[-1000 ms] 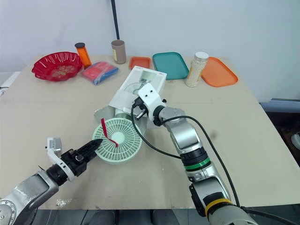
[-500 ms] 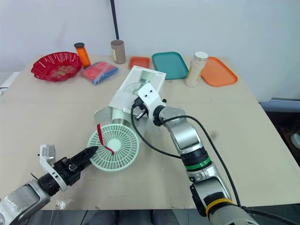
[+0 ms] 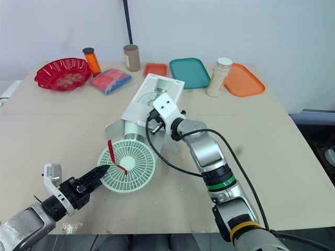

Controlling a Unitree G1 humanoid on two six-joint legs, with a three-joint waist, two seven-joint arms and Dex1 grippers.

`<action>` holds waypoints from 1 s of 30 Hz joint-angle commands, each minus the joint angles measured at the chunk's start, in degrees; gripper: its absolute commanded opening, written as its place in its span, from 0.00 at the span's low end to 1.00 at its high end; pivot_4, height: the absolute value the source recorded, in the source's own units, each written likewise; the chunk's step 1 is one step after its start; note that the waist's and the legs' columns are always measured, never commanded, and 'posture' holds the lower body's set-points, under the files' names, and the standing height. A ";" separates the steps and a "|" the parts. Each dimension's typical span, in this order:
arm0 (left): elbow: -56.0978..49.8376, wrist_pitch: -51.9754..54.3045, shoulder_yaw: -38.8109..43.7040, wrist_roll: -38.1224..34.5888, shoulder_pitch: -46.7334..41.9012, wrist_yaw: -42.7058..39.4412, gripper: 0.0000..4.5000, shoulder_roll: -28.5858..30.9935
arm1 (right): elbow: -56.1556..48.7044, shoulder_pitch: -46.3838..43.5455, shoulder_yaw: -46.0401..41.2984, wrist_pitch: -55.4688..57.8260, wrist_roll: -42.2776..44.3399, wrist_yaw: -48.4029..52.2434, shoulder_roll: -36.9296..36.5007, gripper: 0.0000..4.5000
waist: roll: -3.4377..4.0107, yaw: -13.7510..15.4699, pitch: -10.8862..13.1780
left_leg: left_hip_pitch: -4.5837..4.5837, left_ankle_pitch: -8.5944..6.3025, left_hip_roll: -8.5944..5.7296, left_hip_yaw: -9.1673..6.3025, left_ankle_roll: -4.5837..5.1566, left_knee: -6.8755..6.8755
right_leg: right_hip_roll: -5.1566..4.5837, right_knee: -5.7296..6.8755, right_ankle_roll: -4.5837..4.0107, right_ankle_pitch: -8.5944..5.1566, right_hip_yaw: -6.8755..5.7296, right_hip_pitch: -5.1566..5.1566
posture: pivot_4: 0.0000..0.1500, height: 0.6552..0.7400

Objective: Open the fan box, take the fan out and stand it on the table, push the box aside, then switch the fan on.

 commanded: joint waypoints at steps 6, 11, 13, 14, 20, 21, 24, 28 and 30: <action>1.38 0.21 -0.58 3.25 1.36 -0.86 0.41 1.26 | 1.01 0.98 1.50 1.00 -0.89 0.52 -0.36 0.00 | 0.00 0.02 0.00 | 0.00 0.00 0.00 0.00 0.00 0.00 | 0.00 0.00 0.00 0.00 -0.01 0.01 | 1.00 1.00; 1.80 0.01 -0.75 5.49 0.27 -1.85 0.84 1.01 | 0.85 1.13 1.67 0.83 -0.91 0.91 -0.34 0.00 | 0.03 0.08 0.01 | 0.00 0.00 -0.01 0.00 0.00 0.00 | -0.01 0.00 0.00 0.00 -0.01 0.01 | 1.00 1.00; 1.99 -0.07 -0.85 5.40 -0.45 -1.85 0.99 0.86 | 0.67 1.28 1.86 0.71 -0.99 1.08 -0.41 0.00 | 0.03 0.09 0.01 | 0.00 0.00 -0.02 -0.01 0.00 0.00 | -0.02 0.00 0.01 -0.01 -0.02 0.01 | 1.00 1.00; 2.03 -0.09 -0.84 5.33 -0.60 -1.80 0.99 0.77 | 0.63 1.31 1.90 0.67 -1.01 1.11 -0.44 0.00 | 0.03 0.09 0.01 | -0.01 0.00 -0.02 -0.01 0.00 0.00 | -0.02 0.00 0.01 -0.01 -0.01 0.01 | 1.00 1.00; 1.11 -0.52 -0.38 4.14 -0.88 -2.64 0.99 0.03 | 0.31 1.58 1.86 0.75 -0.94 1.02 -0.37 0.00 | 0.04 0.10 0.01 | -0.01 0.00 -0.02 -0.01 0.00 0.00 | -0.01 0.00 0.01 0.00 -0.02 0.01 | 1.00 1.00; 0.92 -0.59 0.00 3.52 -0.79 -2.59 0.99 0.16 | 0.33 1.58 1.85 0.70 -0.94 1.02 -0.36 0.00 | 0.04 0.10 0.01 | -0.01 0.00 -0.02 -0.01 0.00 0.00 | -0.01 0.00 0.01 0.00 -0.02 0.01 | 1.00 1.00; -0.01 -1.47 0.97 1.12 -0.17 -1.84 0.99 -0.01 | 0.40 1.64 2.06 0.30 -1.17 1.05 -0.51 0.00 | 0.04 0.10 0.01 | -0.02 0.00 -0.01 -0.01 0.00 0.00 | -0.01 0.00 0.01 -0.01 -0.02 0.00 | 1.00 1.00; -1.83 -1.58 2.90 -0.38 1.88 -2.12 0.99 0.99 | 0.48 1.69 2.07 0.07 -1.13 1.05 -0.50 0.00 | 0.04 0.07 0.02 | -0.04 0.00 -0.01 -0.01 0.00 -0.01 | -0.01 0.00 0.01 -0.01 -0.01 -0.02 | 1.00 1.00; -1.82 -1.59 4.21 -0.50 2.46 -2.67 0.99 1.44 | 0.69 1.62 2.10 -0.05 -1.13 1.01 -0.39 0.00 | 0.05 0.07 0.02 | -0.04 0.00 -0.01 -0.01 0.00 -0.01 | -0.01 0.00 0.01 -0.01 -0.01 -0.02 | 1.00 1.00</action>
